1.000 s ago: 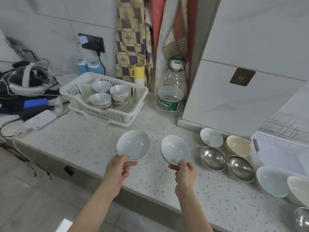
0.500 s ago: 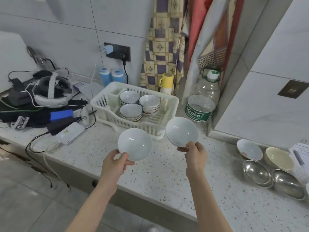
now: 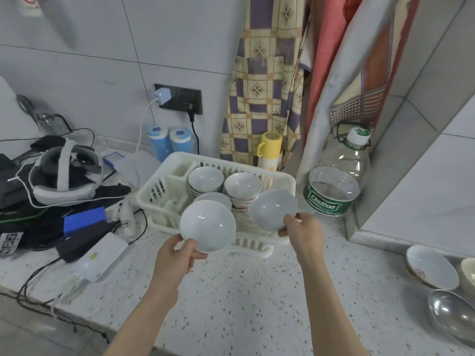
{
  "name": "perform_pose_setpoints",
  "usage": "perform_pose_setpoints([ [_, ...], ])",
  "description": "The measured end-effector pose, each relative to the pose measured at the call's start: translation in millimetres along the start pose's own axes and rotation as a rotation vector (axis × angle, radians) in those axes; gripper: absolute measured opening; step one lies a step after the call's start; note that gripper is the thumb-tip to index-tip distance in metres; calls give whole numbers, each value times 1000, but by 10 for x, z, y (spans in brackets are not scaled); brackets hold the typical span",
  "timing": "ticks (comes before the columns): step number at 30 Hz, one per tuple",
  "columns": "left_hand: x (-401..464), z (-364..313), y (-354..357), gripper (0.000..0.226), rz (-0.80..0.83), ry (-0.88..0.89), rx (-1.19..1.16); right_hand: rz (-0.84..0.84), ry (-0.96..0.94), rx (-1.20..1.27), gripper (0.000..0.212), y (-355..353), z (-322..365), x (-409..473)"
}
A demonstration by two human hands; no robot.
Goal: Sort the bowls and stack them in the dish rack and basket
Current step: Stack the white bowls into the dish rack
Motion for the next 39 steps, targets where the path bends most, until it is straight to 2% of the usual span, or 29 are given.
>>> perform_pose_setpoints([
  [2, 209, -89, 18, 33, 8, 3, 5, 6, 8, -91, 20, 99, 46, 122],
  [5, 476, -188, 76, 31, 27, 7, 13, 39, 31, -191, 24, 219, 73, 262],
  [11, 798, -295, 219, 20, 70, 12, 18, 173, 147, -160, 29, 462, 6, 372],
  [16, 933, -305, 301, 22, 98, 4, 29, 188, 154, -249, 29, 561, -28, 415],
  [20, 1029, -333, 364, 23, 103, 18, 30, 232, 140, -336, 18, 621, -22, 455],
  [24, 1129, -354, 429, 25, 107, 30, 31, 313, 127, -404, 17, 716, -19, 478],
  [27, 1180, -355, 450, 24, 101, 25, 32, 342, 122, -433, 6, 770, -3, 500],
  [32, 1244, -326, 482, 21, 73, 5, 3, 403, 137, -470, 18, 852, -22, 558],
  [35, 1293, -289, 541, 23, 69, -9, -24, 437, 131, -542, 4, 902, -9, 579],
  [37, 1322, -266, 575, 25, 60, -18, -42, 456, 110, -588, 19, 937, -28, 607],
  [39, 1347, -258, 609, 25, 58, -8, -42, 483, 95, -611, 24, 951, -36, 606],
])
Point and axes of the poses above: each hand's wrist, its own x-axis towards the middle knuckle, its own y-axis out of the palm, z = x × y, the point moved 7 cm from there along x, towards the middle knuckle, and after that the axes turned 5 degrees about -x, right-handed, at the moved point
